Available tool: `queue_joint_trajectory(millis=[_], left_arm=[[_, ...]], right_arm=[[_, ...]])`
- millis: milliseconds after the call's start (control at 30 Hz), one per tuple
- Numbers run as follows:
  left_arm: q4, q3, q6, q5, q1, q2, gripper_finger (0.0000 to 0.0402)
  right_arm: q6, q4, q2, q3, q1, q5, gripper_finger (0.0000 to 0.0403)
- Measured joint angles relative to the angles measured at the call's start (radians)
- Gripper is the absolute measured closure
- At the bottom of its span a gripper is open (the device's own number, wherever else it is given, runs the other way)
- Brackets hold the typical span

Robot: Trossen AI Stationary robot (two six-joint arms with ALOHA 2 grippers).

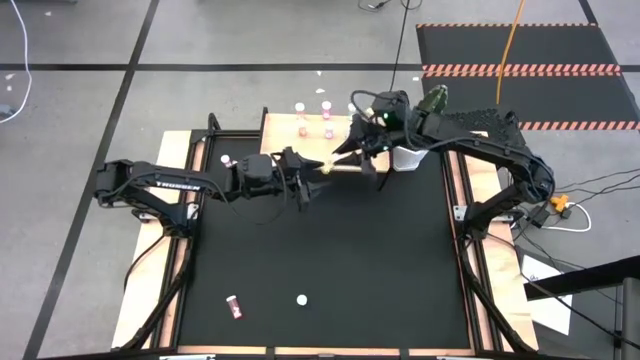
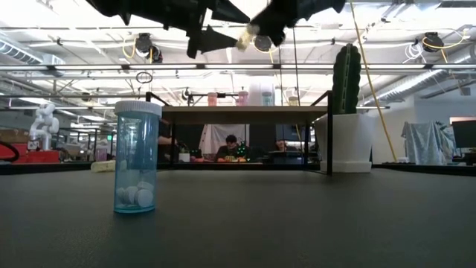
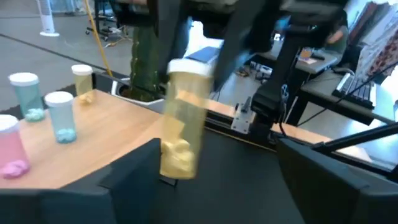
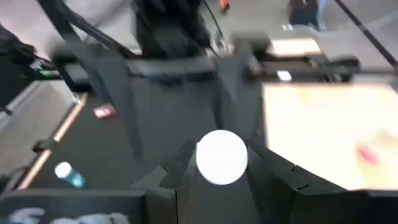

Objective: Pick and place medicine bottles onto shelf by color
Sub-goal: Adjust the yellow pill bottles on the shelf

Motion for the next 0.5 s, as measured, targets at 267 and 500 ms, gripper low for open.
queue_joint_trajectory(millis=[267, 500], left_arm=[[-0.246, 0.000, -0.073, -0.008, -0.005, -0.125, 0.0040], [-0.366, 0.001, -0.076, -0.061, -0.007, -0.200, 0.0039]], right_arm=[[-0.119, -0.136, -0.060, -0.071, -0.182, 0.085, 0.0282], [-0.145, -0.055, -0.117, -0.194, -0.325, 0.125, 0.0282]])
